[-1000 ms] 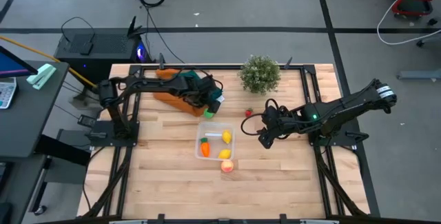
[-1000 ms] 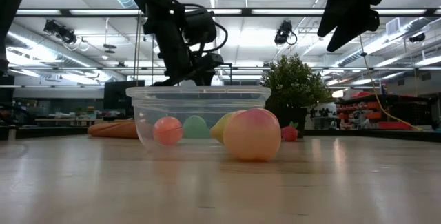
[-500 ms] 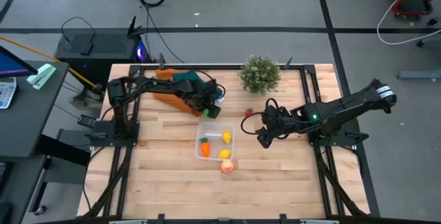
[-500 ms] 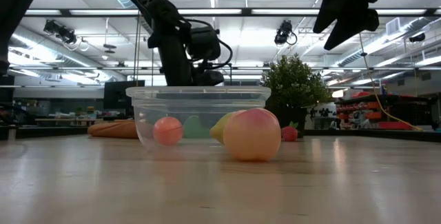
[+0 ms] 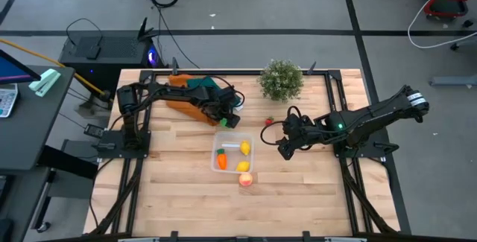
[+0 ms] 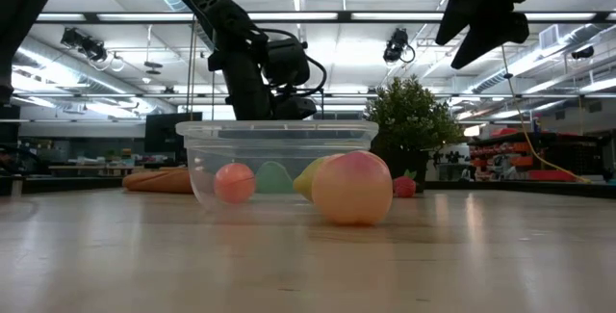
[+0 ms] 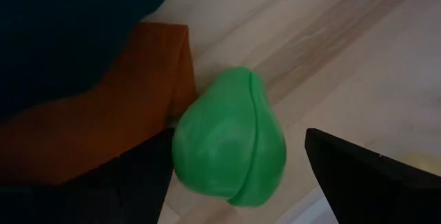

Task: Pick and placing Produce into tupperware
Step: Put the green pear into the transparent container

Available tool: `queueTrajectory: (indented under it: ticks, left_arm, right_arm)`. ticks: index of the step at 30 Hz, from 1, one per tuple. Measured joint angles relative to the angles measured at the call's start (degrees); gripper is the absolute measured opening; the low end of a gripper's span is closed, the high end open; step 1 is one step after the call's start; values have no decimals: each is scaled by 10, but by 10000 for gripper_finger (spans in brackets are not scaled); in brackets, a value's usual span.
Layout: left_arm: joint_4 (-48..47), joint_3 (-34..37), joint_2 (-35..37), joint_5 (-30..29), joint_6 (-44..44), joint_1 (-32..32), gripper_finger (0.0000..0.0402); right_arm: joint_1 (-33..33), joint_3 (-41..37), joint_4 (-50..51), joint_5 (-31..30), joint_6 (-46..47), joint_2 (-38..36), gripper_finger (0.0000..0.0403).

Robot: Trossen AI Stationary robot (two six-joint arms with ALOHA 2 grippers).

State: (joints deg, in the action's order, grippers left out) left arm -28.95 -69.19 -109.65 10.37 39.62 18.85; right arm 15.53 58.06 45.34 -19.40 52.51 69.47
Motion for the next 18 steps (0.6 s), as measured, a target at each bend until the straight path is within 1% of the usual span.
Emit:
queueTrajectory:
  ticks: [5, 7, 18]
  left_arm:
    - [0, 0, 0, 0, 2, 0, 328]
    - [0, 0, 0, 0, 4, 0, 322]
    - [2, 0, 1, 0, 6, 0, 233]
  right_arm:
    - [0, 0, 0, 0, 0, 0, 229]
    - [0, 0, 0, 0, 0, 0, 229]
    - [0, 0, 0, 0, 0, 0, 229]
